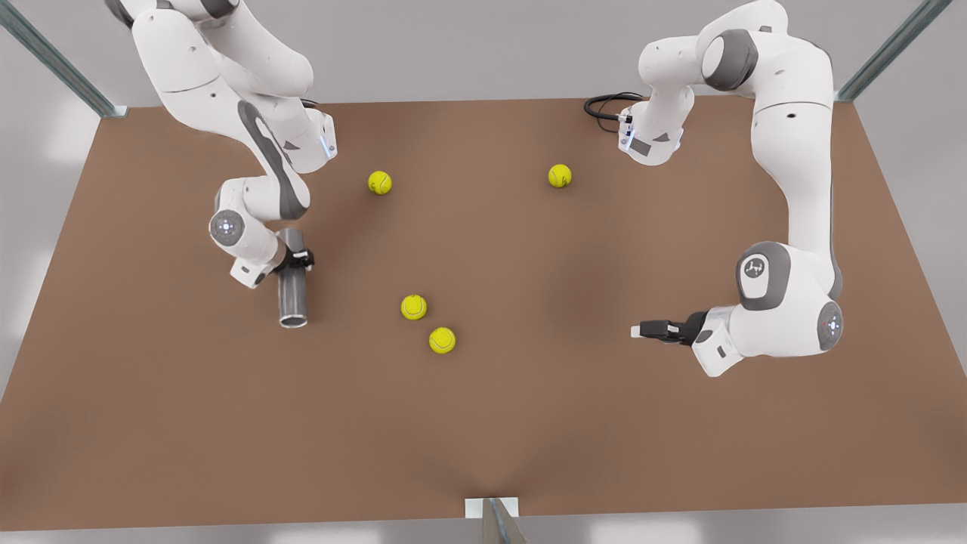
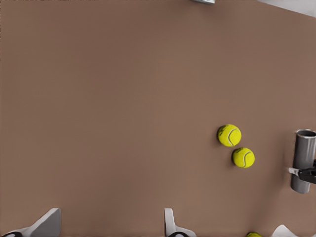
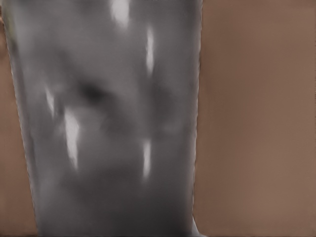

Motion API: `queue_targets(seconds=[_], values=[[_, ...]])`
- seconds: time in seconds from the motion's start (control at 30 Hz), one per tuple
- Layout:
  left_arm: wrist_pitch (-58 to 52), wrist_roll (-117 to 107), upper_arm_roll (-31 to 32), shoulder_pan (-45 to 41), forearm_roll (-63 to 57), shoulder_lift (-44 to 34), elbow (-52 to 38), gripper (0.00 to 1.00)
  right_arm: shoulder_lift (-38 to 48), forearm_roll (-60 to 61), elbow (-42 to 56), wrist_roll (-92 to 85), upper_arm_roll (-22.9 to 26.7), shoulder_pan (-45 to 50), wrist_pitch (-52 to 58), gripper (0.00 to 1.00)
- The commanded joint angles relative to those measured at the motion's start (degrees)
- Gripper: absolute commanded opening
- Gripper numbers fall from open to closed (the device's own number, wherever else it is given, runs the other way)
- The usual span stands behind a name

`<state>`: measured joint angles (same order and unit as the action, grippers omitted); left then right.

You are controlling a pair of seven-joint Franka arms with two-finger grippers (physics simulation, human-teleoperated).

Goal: Put the tennis tube upright

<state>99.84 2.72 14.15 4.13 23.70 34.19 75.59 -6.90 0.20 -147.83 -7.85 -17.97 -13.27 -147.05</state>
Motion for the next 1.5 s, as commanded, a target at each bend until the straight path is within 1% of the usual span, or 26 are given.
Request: queue_targets(seconds=[0.0, 0.1, 0.17, 0.2, 0.3, 0.33, 0.43, 0.47, 0.5, 0.53, 0.6, 0.67, 0.7, 0.73, 0.77, 0.83, 0.9, 0.97, 1.03, 1.1, 1.13, 1.23, 1.3, 1.47], values=[[0.0, 0.0, 0.0, 0.0, 0.0, 0.0, 0.0, 0.99, 0.7, 0.0, 0.0, 0.0, -0.7, 0.0, 0.1, 0.76], [0.0, 0.0, 0.0, 0.0, 0.0, 0.0, -0.1, 0.99, 0.9, 0.0, 4.7, 0.0, -5.1, 0.4, 0.4, 0.76], [0.0, 0.0, 0.0, 0.0, 0.0, 0.0, -0.1, 0.99, 0.6, -0.2, 8.3, 0.1, -9.4, 0.4, 1.0, 0.76], [0.0, 0.0, 0.0, 0.0, 0.0, 0.0, -0.1, 0.99, -0.2, 0.0, 10.3, 0.1, -10.4, 2.1, 1.1, 0.76], [0.0, 0.0, 0.0, 0.1, 0.0, -0.1, -0.1, 0.99, -3.8, -0.1, 16.6, 0.0, -10.4, 10.4, 3.7, 0.76], [0.0, 0.0, 0.0, 0.1, 0.0, -0.1, -0.1, 0.99, -5.1, -0.1, 18.4, -0.1, -10.4, 11.3, 3.8, 0.76], [0.0, 0.0, 0.0, 0.1, 0.0, 0.1, 0.0, 0.99, -13.5, 0.0, 28.1, -21.8, -9.5, 17.1, 3.1, 0.77], [0.0, 0.0, 0.0, 0.1, 0.1, 0.1, 0.0, 0.99, -15.3, 0.0, 30.8, -27.5, -7.9, 19.8, 3.0, 0.77], [0.0, 0.0, 0.0, 0.1, 0.2, 0.1, 0.0, 0.99, -15.8, 0.0, 32.2, -31.0, -4.4, 23.6, 3.1, 0.77], [0.0, 0.0, 0.0, 0.1, 0.2, 0.2, 0.0, 0.99, -16.5, 0.0, 34.4, -36.0, -2.0, 26.3, 3.3, 0.77], [0.0, 0.0, 0.0, 0.1, 0.2, 0.2, 0.0, 0.99, -17.5, 0.0, 38.3, -43.1, 1.6, 31.5, 3.8, 0.77], [-0.1, 0.0, 0.0, 0.1, 0.2, 0.1, 0.0, 0.99, -21.1, 0.0, 44.4, -44.2, 10.4, 42.4, 5.3, 0.77], [-0.1, 0.0, 0.0, 0.1, 0.2, 0.1, 0.0, 0.99, -23.3, 0.0, 47.5, -44.2, 13.4, 46.5, 5.5, 0.77], [-0.1, 0.0, 0.0, 0.1, 0.2, 0.0, 0.0, 0.99, -24.1, 0.0, 48.4, -44.2, 15.8, 49.7, 5.3, 0.77], [-0.2, 0.0, 0.0, 0.2, 0.1, 0.0, 0.0, 0.99, -26.3, 0.0, 51.1, -44.3, 17.2, 51.9, 5.4, 0.77], [-0.1, 0.0, 0.0, 0.4, 0.2, 0.1, 0.0, 0.99, -29.2, 0.0, 55.5, -46.1, 18.2, 54.8, 5.9, 0.77], [-0.1, 0.1, 0.0, 0.4, 0.2, 0.2, 0.0, 0.99, -32.4, 0.8, 60.8, -45.8, 21.7, 60.1, 8.8, 0.77], [0.0, 0.1, 0.0, 0.4, 0.2, 0.3, 0.1, 0.99, -33.3, 1.5, 61.0, -44.5, 25.4, 65.7, 8.8, 0.77], [-0.1, 0.1, 0.0, 0.4, 0.2, 0.5, 0.0, 0.99, -35.5, 5.9, 62.2, -44.3, 30.1, 70.5, 9.2, 0.77], [-0.1, 0.3, 0.0, 0.4, 0.2, 0.4, 0.0, 0.99, -36.8, 6.6, 62.4, -42.1, 30.6, 71.8, 9.0, 0.77], [-0.2, 0.3, 0.0, 0.4, 0.2, 0.4, 0.0, 0.99, -38.1, 8.2, 62.6, -42.1, 32.5, 73.2, 8.7, 0.77], [-0.3, 0.3, 0.0, 0.4, 0.2, 0.3, 0.0, 0.99, -41.0, 9.1, 63.5, -42.1, 34.5, 74.8, 8.3, 0.78], [-0.2, 0.3, 0.0, 0.4, 0.2, 0.4, 0.0, 0.99, -41.5, 9.1, 64.0, -41.7, 34.7, 74.9, 8.3, 1.00], [-0.1, 0.4, 0.0, 0.4, 0.3, 0.5, 0.1, 0.99, -40.8, 10.0, 65.1, -41.6, 34.7, 74.9, 8.7, 1.00]])
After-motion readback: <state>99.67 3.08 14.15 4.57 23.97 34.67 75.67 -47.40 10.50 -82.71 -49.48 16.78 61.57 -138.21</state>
